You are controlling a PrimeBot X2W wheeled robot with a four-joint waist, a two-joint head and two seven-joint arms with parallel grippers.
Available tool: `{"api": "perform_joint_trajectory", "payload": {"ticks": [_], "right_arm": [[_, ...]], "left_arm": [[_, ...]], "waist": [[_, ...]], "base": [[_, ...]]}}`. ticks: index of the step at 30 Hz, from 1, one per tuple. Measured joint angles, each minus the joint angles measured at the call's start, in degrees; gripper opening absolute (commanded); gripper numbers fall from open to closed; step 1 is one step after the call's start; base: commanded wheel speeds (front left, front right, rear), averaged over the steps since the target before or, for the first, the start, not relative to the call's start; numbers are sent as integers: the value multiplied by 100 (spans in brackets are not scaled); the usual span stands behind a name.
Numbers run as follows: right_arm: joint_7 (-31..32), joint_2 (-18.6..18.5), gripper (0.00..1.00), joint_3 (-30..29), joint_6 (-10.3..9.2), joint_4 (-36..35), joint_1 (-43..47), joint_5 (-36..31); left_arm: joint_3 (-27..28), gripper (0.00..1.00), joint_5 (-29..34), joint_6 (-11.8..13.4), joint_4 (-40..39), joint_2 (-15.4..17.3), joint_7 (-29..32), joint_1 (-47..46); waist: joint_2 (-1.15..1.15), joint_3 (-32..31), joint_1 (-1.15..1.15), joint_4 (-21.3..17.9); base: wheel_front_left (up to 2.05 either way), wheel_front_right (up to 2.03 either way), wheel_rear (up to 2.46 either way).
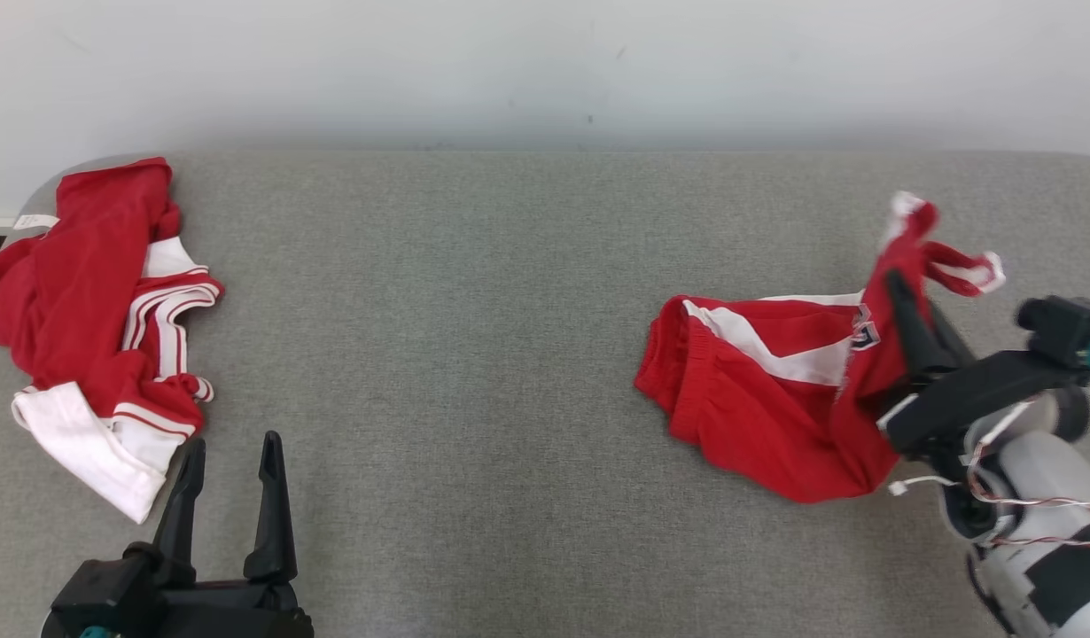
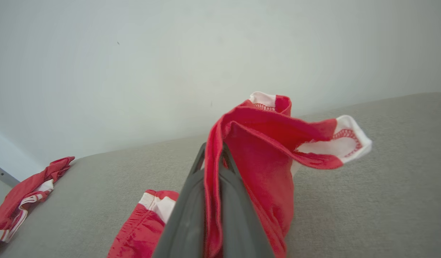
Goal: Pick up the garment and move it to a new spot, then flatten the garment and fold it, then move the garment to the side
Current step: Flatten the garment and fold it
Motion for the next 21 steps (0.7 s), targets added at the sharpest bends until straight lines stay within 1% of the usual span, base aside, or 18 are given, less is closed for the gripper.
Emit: {"api": "perform_joint_trajectory", "payload": {"ticks": [5, 9, 16, 19, 20, 21], "right_arm": [[167, 238, 0, 249, 1, -459, 103, -267], [260, 428, 0, 423, 1, -643, 367, -561], [387, 805, 0, 521, 0, -586, 747, -725], [403, 893, 0, 580, 1, -477, 810, -842], [383, 918, 45, 577, 0, -441, 816, -853], [346, 946, 45, 575, 0, -437, 817, -859]], "left_arm": [[-41, 100, -36, 41, -23, 2, 0, 3], [-57, 100, -75, 47, -18, 1, 0, 27], [-86, 100, -115, 67, -18, 2, 0, 44], [-81, 100, -122, 65, 7, 2, 0, 18], [-82, 100, -122, 64, 15, 2, 0, 2], [-78, 100, -122, 55, 22, 1, 0, -4]], "waist": [[0, 8, 0, 97], [0, 23, 0, 200], [0, 103, 0, 344], [1, 148, 0, 370], [0, 159, 0, 375], [0, 165, 0, 374]], "base": [[0, 0, 0], [0, 0, 0], [0, 0, 0], [0, 0, 0], [0, 0, 0], [0, 0, 0]]}}
